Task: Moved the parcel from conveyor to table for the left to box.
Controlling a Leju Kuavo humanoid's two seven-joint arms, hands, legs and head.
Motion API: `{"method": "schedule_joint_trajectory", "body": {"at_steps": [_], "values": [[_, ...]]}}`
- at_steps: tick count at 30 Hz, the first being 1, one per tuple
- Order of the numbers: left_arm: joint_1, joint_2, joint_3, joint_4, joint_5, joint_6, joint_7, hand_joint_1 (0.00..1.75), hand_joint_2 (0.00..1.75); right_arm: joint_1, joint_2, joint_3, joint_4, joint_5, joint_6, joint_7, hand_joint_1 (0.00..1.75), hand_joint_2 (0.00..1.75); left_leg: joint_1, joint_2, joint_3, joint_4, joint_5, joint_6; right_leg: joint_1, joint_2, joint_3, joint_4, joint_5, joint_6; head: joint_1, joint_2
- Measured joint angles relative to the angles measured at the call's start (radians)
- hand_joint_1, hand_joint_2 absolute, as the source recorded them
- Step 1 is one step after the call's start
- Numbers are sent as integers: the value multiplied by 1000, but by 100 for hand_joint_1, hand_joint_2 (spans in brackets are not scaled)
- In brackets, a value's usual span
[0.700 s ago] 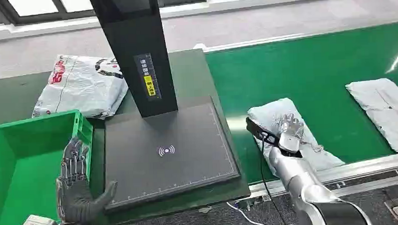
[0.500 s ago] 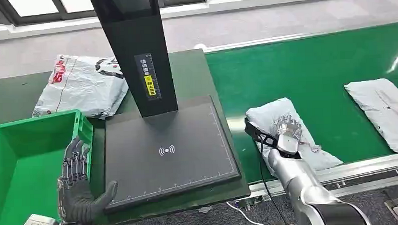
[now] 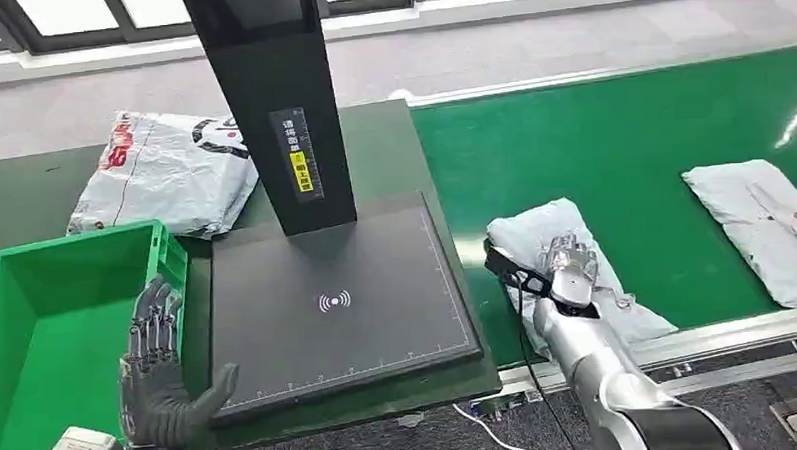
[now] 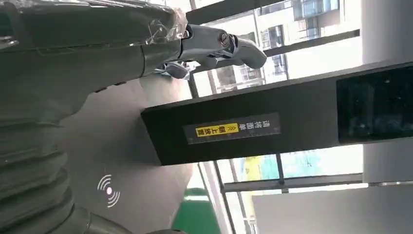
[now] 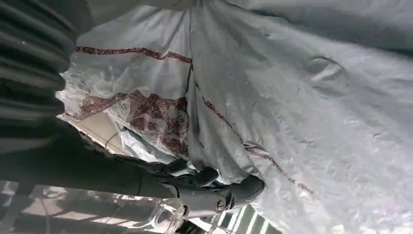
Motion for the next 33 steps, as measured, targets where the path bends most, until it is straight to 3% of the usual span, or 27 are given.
{"method": "schedule_joint_trajectory", "body": {"at_steps": [2,3,4,8,33], "values": [[-1,3,0,5,0,0,0,0,175,-1,-6,2,0,-15,23,-6,0,175,0,0,1,0,0,0,0,0,1,0,0,0,0,0],[-2,5,0,7,0,0,0,0,175,-1,-8,2,0,-18,30,-9,40,175,0,0,1,0,0,0,0,0,2,0,0,0,0,0],[-2,5,0,8,0,0,0,0,175,-2,-11,2,0,-25,41,-16,175,175,0,0,2,0,0,0,0,0,2,0,0,0,0,0],[-4,6,0,11,0,0,0,0,175,-13,-21,3,1,-52,99,-33,175,175,0,0,3,0,-1,1,0,0,4,-1,0,0,0,0],[15,13,0,-8,-19,-15,11,0,175,-5,-39,13,-12,-116,75,-16,175,175,1,-1,3,0,-1,2,1,-1,6,-3,-1,2,0,0]]}}
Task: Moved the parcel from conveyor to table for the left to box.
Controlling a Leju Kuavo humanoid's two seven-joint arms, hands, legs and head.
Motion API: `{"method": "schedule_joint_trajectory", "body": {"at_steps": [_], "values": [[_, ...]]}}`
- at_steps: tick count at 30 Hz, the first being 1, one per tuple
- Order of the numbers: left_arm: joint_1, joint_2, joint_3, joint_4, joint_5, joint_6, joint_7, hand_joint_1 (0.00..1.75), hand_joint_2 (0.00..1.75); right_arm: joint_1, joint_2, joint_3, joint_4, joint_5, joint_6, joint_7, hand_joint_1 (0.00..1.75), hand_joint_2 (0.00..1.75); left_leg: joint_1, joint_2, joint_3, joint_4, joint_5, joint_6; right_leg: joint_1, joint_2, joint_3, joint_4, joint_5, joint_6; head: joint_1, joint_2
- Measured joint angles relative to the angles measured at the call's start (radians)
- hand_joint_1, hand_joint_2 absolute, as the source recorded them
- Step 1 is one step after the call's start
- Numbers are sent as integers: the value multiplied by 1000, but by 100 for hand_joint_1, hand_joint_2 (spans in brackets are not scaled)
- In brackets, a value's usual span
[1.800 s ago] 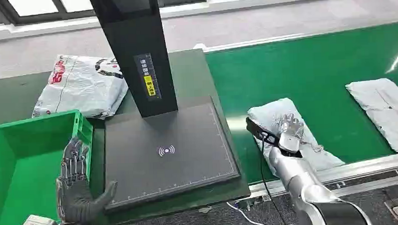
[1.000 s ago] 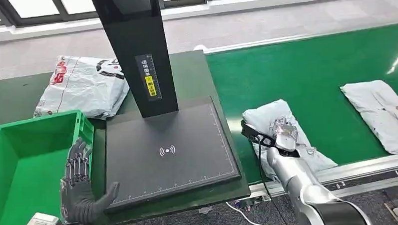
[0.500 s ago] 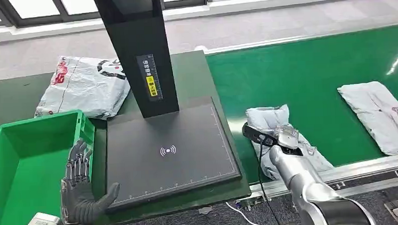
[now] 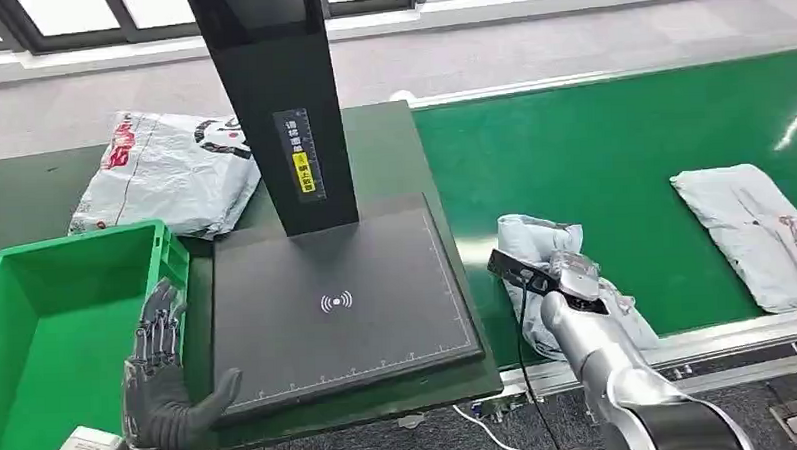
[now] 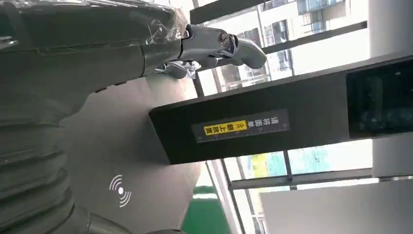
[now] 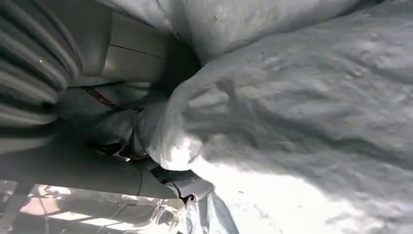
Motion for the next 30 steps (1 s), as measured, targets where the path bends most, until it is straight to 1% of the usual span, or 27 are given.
{"method": "schedule_joint_trajectory", "body": {"at_steps": [2,5,7,10,12,14,15,16,18,19,22,26,30], "values": [[5,0,0,-8,-1,-7,4,0,175,11,-6,-2,-11,-36,-12,-16,175,175,0,-2,0,0,0,0,0,-1,1,0,0,0,0,0],[19,0,0,-26,-1,-16,10,0,175,48,-10,-41,-66,-159,-45,-74,175,175,0,-3,-1,0,0,1,0,-2,1,-1,-1,1,0,0],[23,0,0,-31,-1,-18,11,0,175,61,-11,-57,-89,-185,-47,-88,175,175,0,-3,-1,0,0,1,0,-2,1,-1,-1,1,0,0],[27,0,0,-38,-1,-20,11,0,175,88,-11,-87,-132,-291,-28,-165,175,175,0,-3,-2,0,-1,1,0,-2,1,-1,-1,1,0,0],[29,0,0,-43,-1,-22,11,0,175,110,-4,-117,-171,-424,8,-256,175,175,0,-3,-2,0,-1,1,0,-2,1,-1,-1,1,0,0],[38,0,8,-52,-1,-26,7,0,175,152,8,-161,-257,-654,70,-382,175,175,0,-4,-4,0,-1,0,0,-2,-1,0,-1,1,0,0],[41,0,13,-56,-1,-29,4,0,175,174,20,-171,-300,-737,85,-418,175,175,0,-3,-8,0,-1,0,0,-1,-3,0,-1,1,0,0],[42,0,18,-59,-2,-29,-1,0,175,197,30,-176,-350,-815,93,-444,175,175,0,-2,-11,0,-1,0,0,0,-4,0,-1,1,0,0],[43,-2,24,-65,-10,-29,-10,0,175,234,59,-178,-460,-932,97,-477,175,175,0,-2,-8,0,-1,-1,0,0,-8,1,-1,1,0,0],[44,-3,25,-66,-11,-29,-12,0,175,247,70,-177,-511,-967,97,-482,175,175,0,-3,-8,0,0,-2,0,-1,-9,1,-1,1,0,0],[55,-7,31,-72,-18,-29,-19,0,175,279,93,-177,-632,-1015,88,-493,175,175,1,-5,-10,0,1,-2,1,-4,-8,1,-2,0,0,0],[57,-13,36,-73,-19,-29,-26,0,175,327,124,-177,-772,-1042,79,-502,175,175,1,-4,-11,0,0,-2,1,-2,-10,1,-2,0,0,0],[57,-19,39,-73,-21,-29,-26,0,175,347,142,-177,-852,-1047,77,-501,175,175,1,-4,-11,0,0,-2,0,-2,-10,1,-2,0,0,0]]}}
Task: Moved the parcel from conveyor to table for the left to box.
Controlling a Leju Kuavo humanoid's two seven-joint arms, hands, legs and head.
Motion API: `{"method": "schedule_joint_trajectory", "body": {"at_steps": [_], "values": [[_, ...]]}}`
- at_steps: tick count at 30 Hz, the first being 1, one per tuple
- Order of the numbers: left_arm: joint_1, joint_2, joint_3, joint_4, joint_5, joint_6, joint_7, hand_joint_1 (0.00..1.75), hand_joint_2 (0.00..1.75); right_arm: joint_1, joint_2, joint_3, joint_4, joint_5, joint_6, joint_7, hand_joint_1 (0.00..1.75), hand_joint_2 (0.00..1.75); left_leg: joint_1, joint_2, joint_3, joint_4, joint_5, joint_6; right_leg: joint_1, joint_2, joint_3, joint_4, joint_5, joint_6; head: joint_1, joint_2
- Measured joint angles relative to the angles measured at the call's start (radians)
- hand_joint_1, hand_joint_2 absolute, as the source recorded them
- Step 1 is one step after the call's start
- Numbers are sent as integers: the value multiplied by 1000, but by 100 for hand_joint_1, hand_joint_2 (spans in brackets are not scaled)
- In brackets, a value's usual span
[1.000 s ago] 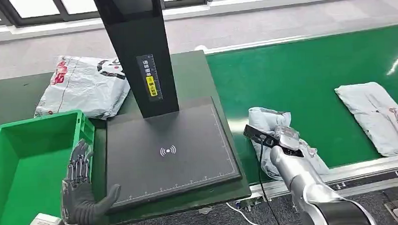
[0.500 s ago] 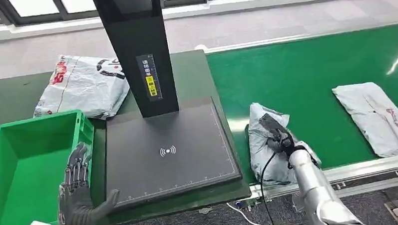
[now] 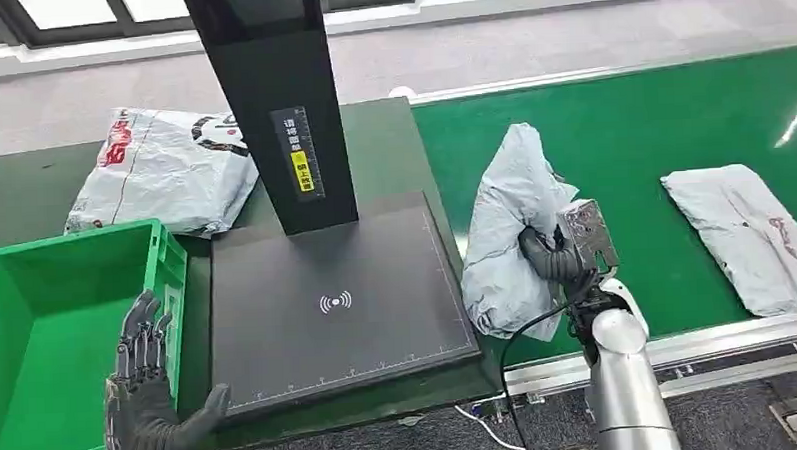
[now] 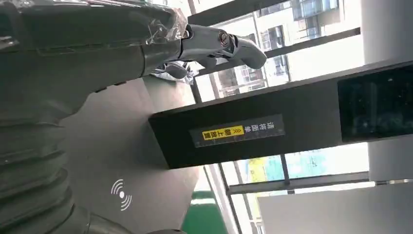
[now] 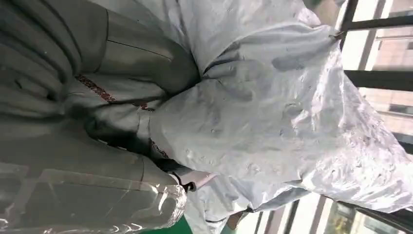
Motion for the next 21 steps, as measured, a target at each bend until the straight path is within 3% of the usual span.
{"method": "schedule_joint_trajectory", "body": {"at_steps": [21], "values": [[0,-8,1,-3,0,0,0,0,175,25,19,0,-98,-2,-5,-3,175,175,0,0,0,0,0,0,0,0,0,0,0,0,0,0]]}}
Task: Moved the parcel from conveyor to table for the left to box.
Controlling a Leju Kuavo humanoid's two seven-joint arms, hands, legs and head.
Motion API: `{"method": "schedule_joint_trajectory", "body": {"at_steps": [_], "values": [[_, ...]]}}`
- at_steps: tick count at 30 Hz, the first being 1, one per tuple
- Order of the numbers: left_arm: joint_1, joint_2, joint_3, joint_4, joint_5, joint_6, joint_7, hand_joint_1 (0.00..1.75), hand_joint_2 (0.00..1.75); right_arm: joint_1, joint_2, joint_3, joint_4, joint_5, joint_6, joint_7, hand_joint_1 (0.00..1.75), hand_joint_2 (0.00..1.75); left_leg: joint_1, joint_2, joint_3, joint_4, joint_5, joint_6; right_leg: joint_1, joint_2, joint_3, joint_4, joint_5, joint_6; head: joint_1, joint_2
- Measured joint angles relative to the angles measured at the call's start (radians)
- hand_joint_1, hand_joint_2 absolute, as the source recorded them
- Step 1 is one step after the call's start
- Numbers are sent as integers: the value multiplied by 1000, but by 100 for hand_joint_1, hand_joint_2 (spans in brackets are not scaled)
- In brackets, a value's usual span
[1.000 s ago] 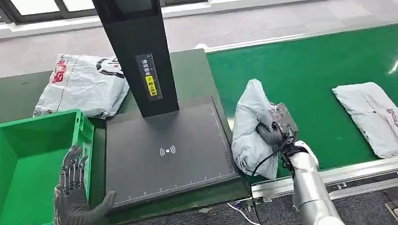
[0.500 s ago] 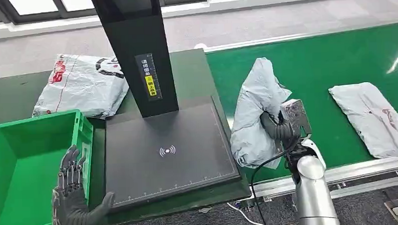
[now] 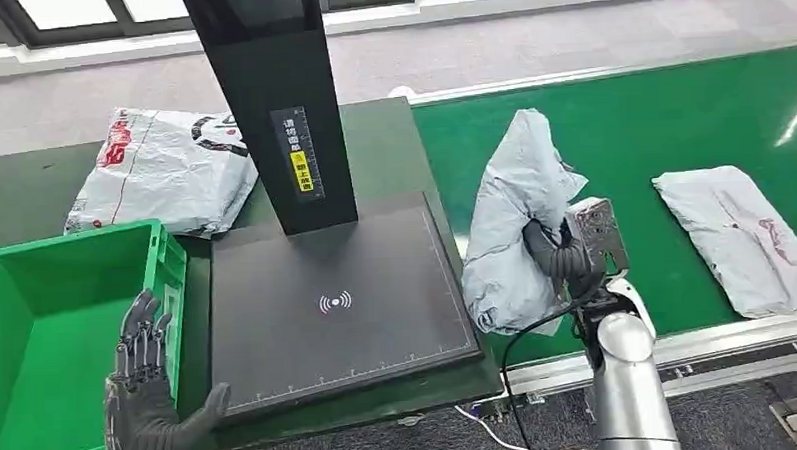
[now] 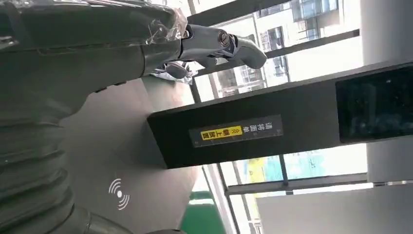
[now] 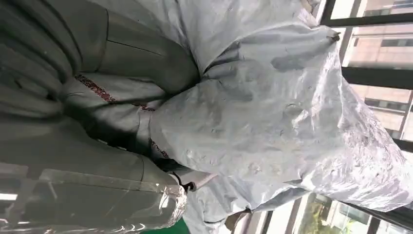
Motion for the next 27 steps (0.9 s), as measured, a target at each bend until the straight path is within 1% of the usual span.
{"method": "schedule_joint_trajectory", "body": {"at_steps": [9,14,18,21,24,27], "values": [[-1,-11,7,-5,0,-8,0,0,175,7,0,-1,-52,-48,-4,-17,175,175,0,0,0,0,0,0,0,0,-1,0,0,0,0,0],[-3,-18,7,-5,0,-19,0,0,175,17,12,-11,-130,-71,-5,-18,175,175,0,0,0,0,0,0,0,1,-1,0,0,0,0,0],[-13,-23,7,-1,0,-25,0,0,175,13,18,-11,-178,-66,21,-17,175,175,0,1,0,0,0,0,0,1,0,0,0,0,0,0],[-27,-24,7,12,0,-30,-5,0,175,-13,27,7,-194,-34,41,-2,175,175,0,1,0,0,0,0,0,1,0,0,0,0,0,0],[-47,-24,7,29,0,-30,-13,0,175,-58,30,55,-192,26,32,31,175,175,0,2,0,0,1,-1,0,1,-1,0,1,-1,0,0],[-70,-24,6,46,4,-30,-15,0,175,-148,30,141,-136,74,9,75,175,175,0,4,0,0,2,-2,0,3,-1,1,3,-2,0,0]]}}
